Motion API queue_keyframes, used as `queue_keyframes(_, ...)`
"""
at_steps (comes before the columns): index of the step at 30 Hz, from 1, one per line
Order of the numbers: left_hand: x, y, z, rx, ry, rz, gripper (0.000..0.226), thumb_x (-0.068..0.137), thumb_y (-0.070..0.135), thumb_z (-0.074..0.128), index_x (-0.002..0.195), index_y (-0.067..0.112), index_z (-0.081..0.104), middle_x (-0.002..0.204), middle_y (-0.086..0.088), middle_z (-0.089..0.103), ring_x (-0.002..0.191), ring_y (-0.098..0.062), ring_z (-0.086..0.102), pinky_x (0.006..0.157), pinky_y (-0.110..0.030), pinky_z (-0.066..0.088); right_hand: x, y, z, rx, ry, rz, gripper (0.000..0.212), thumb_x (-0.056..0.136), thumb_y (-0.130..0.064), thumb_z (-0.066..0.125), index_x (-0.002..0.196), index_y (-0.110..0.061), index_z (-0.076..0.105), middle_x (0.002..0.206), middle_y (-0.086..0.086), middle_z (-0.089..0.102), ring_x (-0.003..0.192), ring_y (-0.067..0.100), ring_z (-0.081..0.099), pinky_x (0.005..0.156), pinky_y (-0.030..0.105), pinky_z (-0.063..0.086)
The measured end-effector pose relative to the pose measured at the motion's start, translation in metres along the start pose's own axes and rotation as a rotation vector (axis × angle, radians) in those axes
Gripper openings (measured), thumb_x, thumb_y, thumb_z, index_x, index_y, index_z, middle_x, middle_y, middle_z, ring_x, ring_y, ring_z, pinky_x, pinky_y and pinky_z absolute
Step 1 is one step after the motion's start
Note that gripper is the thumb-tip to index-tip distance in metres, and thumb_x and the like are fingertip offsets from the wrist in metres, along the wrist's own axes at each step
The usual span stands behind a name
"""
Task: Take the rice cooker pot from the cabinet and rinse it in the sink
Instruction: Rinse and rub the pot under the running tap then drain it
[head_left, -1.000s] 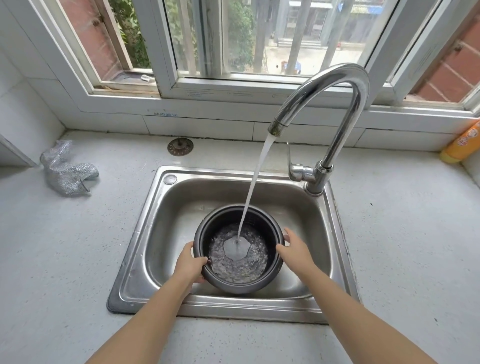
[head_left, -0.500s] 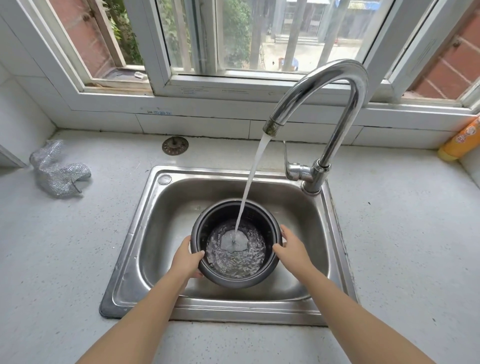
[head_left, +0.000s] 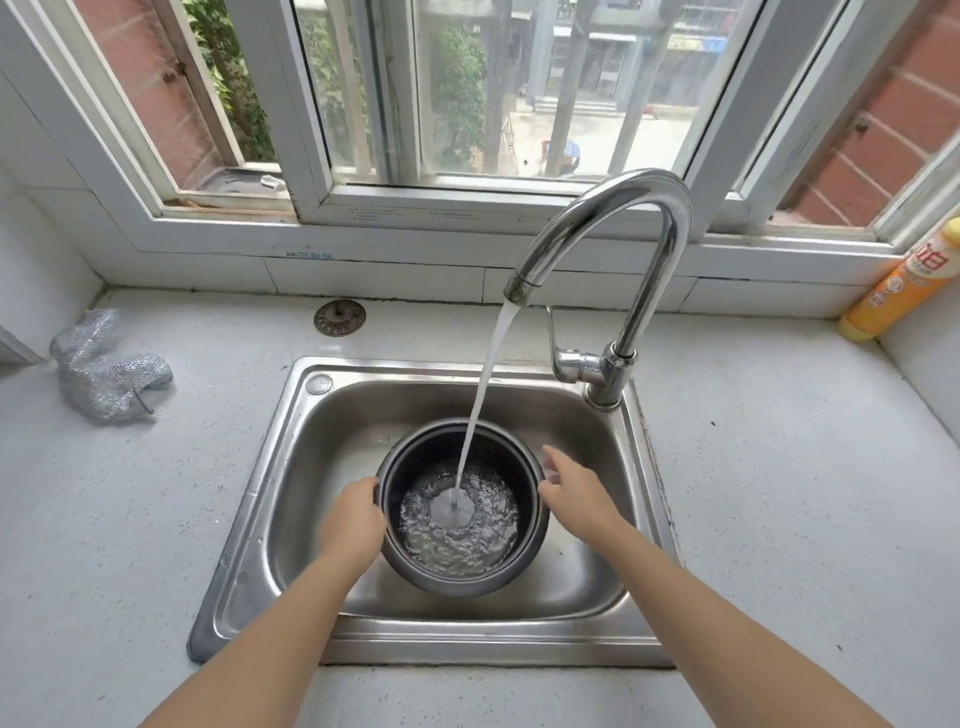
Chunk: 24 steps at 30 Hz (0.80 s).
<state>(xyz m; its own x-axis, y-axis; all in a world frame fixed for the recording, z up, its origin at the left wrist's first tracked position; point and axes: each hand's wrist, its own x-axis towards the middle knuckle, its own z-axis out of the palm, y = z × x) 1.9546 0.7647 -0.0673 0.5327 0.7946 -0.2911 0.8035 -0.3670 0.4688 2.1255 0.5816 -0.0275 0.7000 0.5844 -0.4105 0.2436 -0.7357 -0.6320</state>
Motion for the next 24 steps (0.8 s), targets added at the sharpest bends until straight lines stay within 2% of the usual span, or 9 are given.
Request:
queue_keyframes(1,0.002,0.002,-0.001,0.015,0.003,0.010,0.028,0.086,0.006,0.041,0.101,0.019,0.060,0.104,-0.004,0.065,0.086,-0.026,0.059,0.062,-0.028,0.037,0.002,-0.005,-0.005,-0.030,0.007,-0.031,0.055,0.090,-0.013,0.042,0.143,-0.014,0.032,0.143,0.007,0.046,0.125,0.022,0.049,0.101,0.036,0.043)
queue_keyframes(5,0.015,0.010,-0.001,0.068,-0.044,0.103,0.039,0.083,0.007,0.042,0.113,0.026,0.056,0.112,-0.003,0.062,0.096,-0.026,0.058,0.068,-0.029,0.042,0.013,-0.026,-0.029,-0.192,0.131,-0.228,0.055,0.090,-0.009,0.042,0.144,-0.011,0.031,0.141,0.009,0.047,0.117,0.023,0.053,0.095,0.032,0.042)
queue_keyframes(7,0.021,0.013,0.003,0.092,-0.079,0.133,0.047,0.083,0.008,0.043,0.126,0.027,0.049,0.122,-0.002,0.057,0.106,-0.024,0.055,0.075,-0.032,0.046,0.022,-0.038,-0.041,-0.342,0.215,-0.344,0.053,0.090,-0.006,0.043,0.142,-0.008,0.033,0.142,0.012,0.045,0.128,0.027,0.044,0.106,0.035,0.036)
queue_keyframes(9,0.026,0.016,0.006,0.119,-0.116,0.146,0.054,0.084,0.010,0.045,0.136,0.024,0.040,0.135,-0.001,0.048,0.117,-0.024,0.050,0.086,-0.036,0.047,0.033,-0.049,-0.052,-0.521,0.284,-0.444,0.055,0.089,-0.003,0.043,0.142,-0.005,0.030,0.149,0.013,0.034,0.137,0.027,0.031,0.113,0.035,0.025)
queue_keyframes(13,0.034,0.020,0.009,0.131,-0.144,0.142,0.059,0.085,0.007,0.043,0.142,0.020,0.031,0.143,-0.003,0.042,0.121,-0.026,0.047,0.092,-0.038,0.046,0.052,-0.066,-0.065,-0.817,0.355,-0.481,0.061,0.089,-0.003,0.040,0.146,-0.006,0.018,0.157,0.012,0.015,0.145,0.026,0.014,0.114,0.038,0.021)
queue_keyframes(18,0.043,0.016,0.011,0.253,-0.171,0.167,0.066,0.086,0.002,0.038,0.146,0.021,0.019,0.146,-0.002,0.035,0.115,-0.027,0.050,0.076,-0.036,0.049,0.070,-0.069,-0.077,-1.112,0.283,-0.448,0.067,0.093,-0.008,0.042,0.148,-0.006,0.004,0.159,0.010,0.001,0.147,0.025,-0.002,0.119,0.041,0.010)
queue_keyframes(24,0.043,0.003,0.018,0.265,-0.149,0.165,0.077,0.083,-0.002,0.038,0.147,0.032,0.010,0.146,0.000,0.034,0.107,-0.024,0.053,0.064,-0.030,0.042,0.074,-0.069,-0.081,-1.346,0.262,-0.419,0.064,0.096,-0.014,0.035,0.147,-0.003,-0.001,0.159,0.010,-0.006,0.146,0.026,-0.011,0.119,0.042,0.003)
